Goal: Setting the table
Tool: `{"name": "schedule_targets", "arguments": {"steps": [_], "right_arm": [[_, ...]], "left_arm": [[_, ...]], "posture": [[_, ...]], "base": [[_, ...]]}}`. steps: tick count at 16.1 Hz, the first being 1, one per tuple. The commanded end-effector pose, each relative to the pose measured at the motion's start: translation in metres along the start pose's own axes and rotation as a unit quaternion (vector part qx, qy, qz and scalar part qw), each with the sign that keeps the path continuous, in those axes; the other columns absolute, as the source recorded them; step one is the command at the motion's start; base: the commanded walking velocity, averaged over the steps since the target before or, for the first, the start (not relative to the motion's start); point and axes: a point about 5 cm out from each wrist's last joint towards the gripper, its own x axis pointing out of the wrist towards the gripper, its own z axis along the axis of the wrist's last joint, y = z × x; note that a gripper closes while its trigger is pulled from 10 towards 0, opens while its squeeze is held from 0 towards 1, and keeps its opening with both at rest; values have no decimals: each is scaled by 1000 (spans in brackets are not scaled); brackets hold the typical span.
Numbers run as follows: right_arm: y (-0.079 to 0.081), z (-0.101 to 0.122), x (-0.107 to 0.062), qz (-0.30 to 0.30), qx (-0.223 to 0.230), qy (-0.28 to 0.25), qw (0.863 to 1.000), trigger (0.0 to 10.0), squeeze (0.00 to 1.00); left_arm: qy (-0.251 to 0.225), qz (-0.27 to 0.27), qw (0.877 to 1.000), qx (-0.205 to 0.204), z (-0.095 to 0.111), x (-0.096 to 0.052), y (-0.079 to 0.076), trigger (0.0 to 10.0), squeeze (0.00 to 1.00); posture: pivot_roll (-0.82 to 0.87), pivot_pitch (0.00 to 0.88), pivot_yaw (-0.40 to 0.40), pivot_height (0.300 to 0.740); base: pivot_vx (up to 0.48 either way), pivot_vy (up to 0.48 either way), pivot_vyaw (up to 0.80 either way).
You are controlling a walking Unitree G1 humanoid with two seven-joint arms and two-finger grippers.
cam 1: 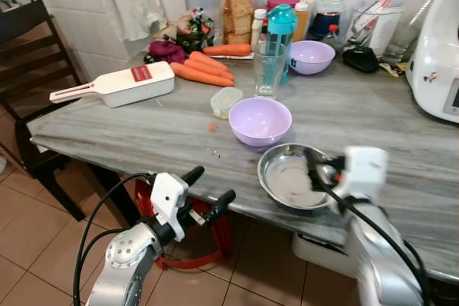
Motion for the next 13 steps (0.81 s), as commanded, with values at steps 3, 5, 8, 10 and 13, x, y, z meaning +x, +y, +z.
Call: {"name": "schedule_targets", "arguments": {"steps": [3, 5, 8, 10, 13], "right_arm": [[-15, 6, -16, -45, -23, -37, 998, 10000, 0], [-21, 3, -22, -70, -32, -35, 996, 10000, 0], [-21, -2, -31, -60, -22, -44, 997, 10000, 0], [-27, -9, -37, -77, 6, -32, 996, 10000, 0], [-31, -14, -43, -85, -15, -23, 996, 10000, 0]], "left_arm": [[4, 127, 992, -2, -2, -6, 30, 10000, 0], [5, 169, 986, 15, -2, -11, 39, 10000, 0], [10, 217, 976, 25, -4, -17, 45, 10000, 0], [20, 240, 970, 29, -9, -21, 44, 10000, 0], [29, 256, 966, 20, -14, -19, 43, 10000, 0]], "posture": [[0, 0, 27, 740], [-1, 0, 25, 740], [-12, 0, 25, 740], [-15, 0, 16, 740], [-33, 0, 25, 740]], "base": [[0, 0, 0], [0, 0, 0], [0, 0, 0], [0, 0, 0], [0, 0, 0]]}}
